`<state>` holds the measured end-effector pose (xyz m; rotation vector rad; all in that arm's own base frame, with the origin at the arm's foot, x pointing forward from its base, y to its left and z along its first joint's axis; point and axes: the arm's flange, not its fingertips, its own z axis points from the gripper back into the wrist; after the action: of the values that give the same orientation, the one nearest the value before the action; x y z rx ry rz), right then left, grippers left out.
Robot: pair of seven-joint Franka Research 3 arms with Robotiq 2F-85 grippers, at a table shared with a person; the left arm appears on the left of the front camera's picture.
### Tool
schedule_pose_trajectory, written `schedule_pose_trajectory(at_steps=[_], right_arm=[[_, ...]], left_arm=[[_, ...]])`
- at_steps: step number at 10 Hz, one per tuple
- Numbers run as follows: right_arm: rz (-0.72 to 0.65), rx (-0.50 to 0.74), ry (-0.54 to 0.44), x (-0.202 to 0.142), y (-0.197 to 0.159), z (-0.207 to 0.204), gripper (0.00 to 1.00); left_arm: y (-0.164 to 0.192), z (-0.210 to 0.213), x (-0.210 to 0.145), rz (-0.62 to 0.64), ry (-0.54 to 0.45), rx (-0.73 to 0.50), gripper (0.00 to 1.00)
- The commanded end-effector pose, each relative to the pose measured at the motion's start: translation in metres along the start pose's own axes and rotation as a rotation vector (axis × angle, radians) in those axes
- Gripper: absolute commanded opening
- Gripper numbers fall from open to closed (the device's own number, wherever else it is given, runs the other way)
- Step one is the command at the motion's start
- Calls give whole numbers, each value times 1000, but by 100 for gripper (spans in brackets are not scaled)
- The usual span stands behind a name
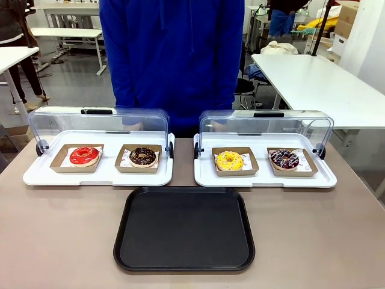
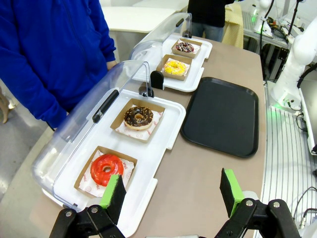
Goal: Move the third donut from the left to the tray.
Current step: Pick up the Paper togo box containing the Donut indicated by the person and place it on the Handle tray.
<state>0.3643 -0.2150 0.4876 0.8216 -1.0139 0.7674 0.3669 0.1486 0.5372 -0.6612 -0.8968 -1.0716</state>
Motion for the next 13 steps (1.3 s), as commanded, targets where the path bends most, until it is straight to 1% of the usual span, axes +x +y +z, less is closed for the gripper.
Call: schedule_pose_trajectory(at_steps=[1, 13], right_arm=[[29, 2, -27, 3, -4, 0, 100], [29, 2, -27, 3, -4, 0, 100]], left_arm=[[1, 0, 1, -24, -23, -6, 100], [1, 0, 1, -24, -23, -6, 100]])
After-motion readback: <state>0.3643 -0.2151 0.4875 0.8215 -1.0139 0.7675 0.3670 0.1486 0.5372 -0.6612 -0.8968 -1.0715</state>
